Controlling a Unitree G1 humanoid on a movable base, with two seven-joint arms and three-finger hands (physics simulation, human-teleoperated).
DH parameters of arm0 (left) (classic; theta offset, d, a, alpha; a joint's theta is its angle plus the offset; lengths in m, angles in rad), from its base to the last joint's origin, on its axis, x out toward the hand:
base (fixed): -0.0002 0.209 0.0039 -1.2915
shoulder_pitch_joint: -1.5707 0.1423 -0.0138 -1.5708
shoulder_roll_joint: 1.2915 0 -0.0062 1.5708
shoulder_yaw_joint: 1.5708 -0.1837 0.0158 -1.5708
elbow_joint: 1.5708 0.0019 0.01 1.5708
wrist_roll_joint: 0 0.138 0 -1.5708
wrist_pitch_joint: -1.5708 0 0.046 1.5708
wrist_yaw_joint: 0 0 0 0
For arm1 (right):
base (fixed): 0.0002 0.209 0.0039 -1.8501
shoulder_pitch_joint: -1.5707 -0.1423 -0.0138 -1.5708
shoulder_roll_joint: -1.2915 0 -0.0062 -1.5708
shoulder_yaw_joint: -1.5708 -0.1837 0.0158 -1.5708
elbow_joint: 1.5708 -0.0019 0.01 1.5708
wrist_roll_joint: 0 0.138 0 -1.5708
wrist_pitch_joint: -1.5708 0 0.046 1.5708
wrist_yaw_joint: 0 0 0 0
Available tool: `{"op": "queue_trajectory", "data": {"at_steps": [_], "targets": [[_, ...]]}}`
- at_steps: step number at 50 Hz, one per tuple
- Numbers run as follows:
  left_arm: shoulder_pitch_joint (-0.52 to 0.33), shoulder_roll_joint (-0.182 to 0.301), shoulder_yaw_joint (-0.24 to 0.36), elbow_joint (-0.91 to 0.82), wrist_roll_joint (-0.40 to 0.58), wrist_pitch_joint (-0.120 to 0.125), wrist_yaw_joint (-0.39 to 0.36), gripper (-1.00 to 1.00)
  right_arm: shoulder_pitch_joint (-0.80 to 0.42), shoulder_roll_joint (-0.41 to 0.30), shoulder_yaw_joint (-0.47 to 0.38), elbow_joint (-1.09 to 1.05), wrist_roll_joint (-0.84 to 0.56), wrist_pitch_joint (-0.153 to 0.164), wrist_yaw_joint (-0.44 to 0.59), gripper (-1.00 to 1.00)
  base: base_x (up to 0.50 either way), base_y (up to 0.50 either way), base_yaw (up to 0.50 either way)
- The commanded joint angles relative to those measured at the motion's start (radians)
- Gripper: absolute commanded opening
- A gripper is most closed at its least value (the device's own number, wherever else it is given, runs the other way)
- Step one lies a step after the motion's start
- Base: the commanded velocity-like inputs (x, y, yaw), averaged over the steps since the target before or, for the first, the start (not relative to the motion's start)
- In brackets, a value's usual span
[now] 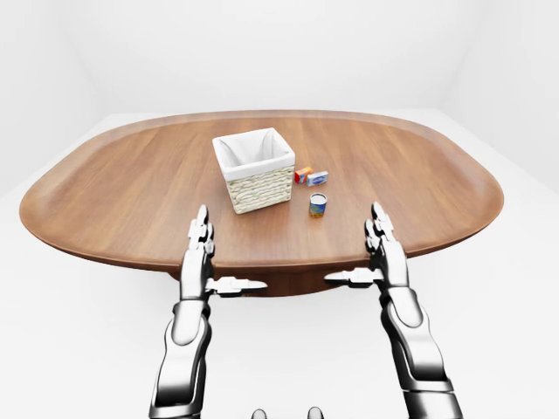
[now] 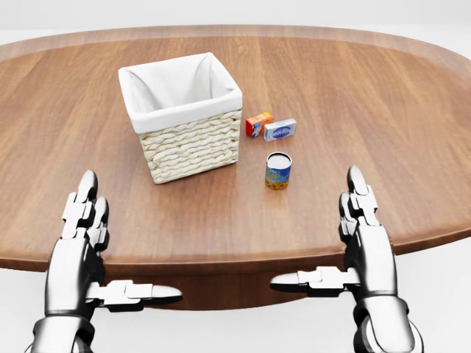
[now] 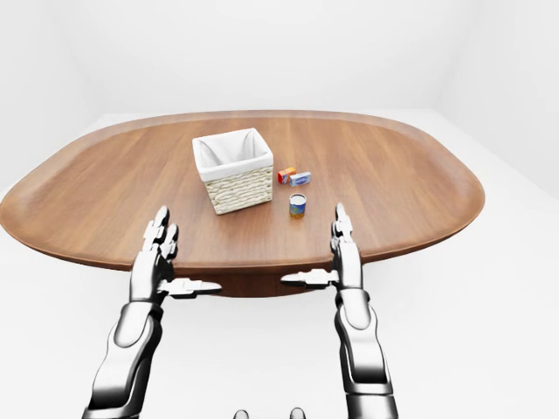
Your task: Pick up the alphabet soup and put it in the basket.
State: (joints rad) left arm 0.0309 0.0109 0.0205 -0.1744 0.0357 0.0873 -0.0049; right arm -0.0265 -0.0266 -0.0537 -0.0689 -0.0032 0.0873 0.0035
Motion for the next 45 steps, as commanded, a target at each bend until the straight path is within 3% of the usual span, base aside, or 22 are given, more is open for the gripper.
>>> {"op": "queue_trajectory", "data": {"at_steps": [1,7,17,25,27,28,30,31,33,36,38,40,43,45], "targets": [[-0.011,0.000,-0.002,-0.338,-0.006,0.000,0.004,1.00,-0.048,-0.017,-0.008,-0.366,0.026,0.000,-0.009,1.00,0.00,0.00,0.00],[-0.087,0.016,0.027,-0.585,-0.008,0.000,0.000,1.00,-0.133,-0.016,-0.055,-0.581,0.076,0.000,-0.038,1.00,0.00,0.00,0.00],[-0.227,0.048,0.071,-0.804,-0.021,0.000,0.004,1.00,-0.160,-0.030,-0.038,-0.684,0.089,0.000,-0.041,1.00,0.00,0.00,0.00],[-0.390,0.131,0.095,-0.873,-0.114,0.000,0.072,1.00,-0.232,-0.051,-0.052,-0.791,0.110,0.000,-0.052,1.00,0.00,0.00,0.00],[-0.432,0.181,0.117,-0.873,-0.218,0.000,0.144,1.00,-0.256,-0.052,-0.069,-0.814,0.123,0.000,-0.054,1.00,0.00,0.00,0.00],[-0.467,0.227,0.141,-0.873,-0.315,0.000,0.212,1.00,-0.282,-0.059,-0.075,-0.843,0.127,0.000,-0.061,1.00,0.00,0.00,0.00],[-0.509,0.353,0.189,-0.873,-0.612,0.000,0.428,1.00,-0.319,-0.060,-0.093,-0.879,0.148,0.000,-0.071,1.00,0.00,0.00,0.00],[-0.534,0.430,0.222,-0.873,-0.808,0.000,0.528,1.00,-0.340,-0.066,-0.098,-0.899,0.155,0.000,-0.077,1.00,0.00,0.00,0.00],[-0.561,0.573,0.261,-0.873,-1.122,0.000,0.528,1.00,-0.374,-0.070,-0.111,-0.928,0.171,0.000,-0.087,1.00,0.00,0.00,0.00],[-0.615,0.715,0.325,-0.873,-1.412,0.000,0.528,1.00,-0.457,-0.079,-0.151,-0.974,0.207,0.000,-0.107,1.00,0.00,0.00,0.00],[-0.635,0.775,0.353,-0.873,-1.523,0.000,0.528,1.00,-0.494,-0.089,-0.172,-0.978,0.243,0.000,-0.130,1.00,0.00,0.00,0.00],[-0.637,0.812,0.359,-0.873,-1.567,0.000,0.528,1.00,-0.508,-0.104,-0.186,-0.978,0.295,0.000,-0.165,1.00,0.00,0.00,0.00],[-0.624,0.821,0.355,-0.873,-1.551,0.000,0.528,1.00,-0.522,-0.130,-0.197,-0.978,0.383,0.000,-0.233,1.00,0.00,0.00,0.00],[-0.604,0.799,0.334,-0.873,-1.493,0.000,0.528,1.00,-0.523,-0.156,-0.188,-0.978,0.450,0.000,-0.290,1.00,0.00,0.00,0.00]]}}
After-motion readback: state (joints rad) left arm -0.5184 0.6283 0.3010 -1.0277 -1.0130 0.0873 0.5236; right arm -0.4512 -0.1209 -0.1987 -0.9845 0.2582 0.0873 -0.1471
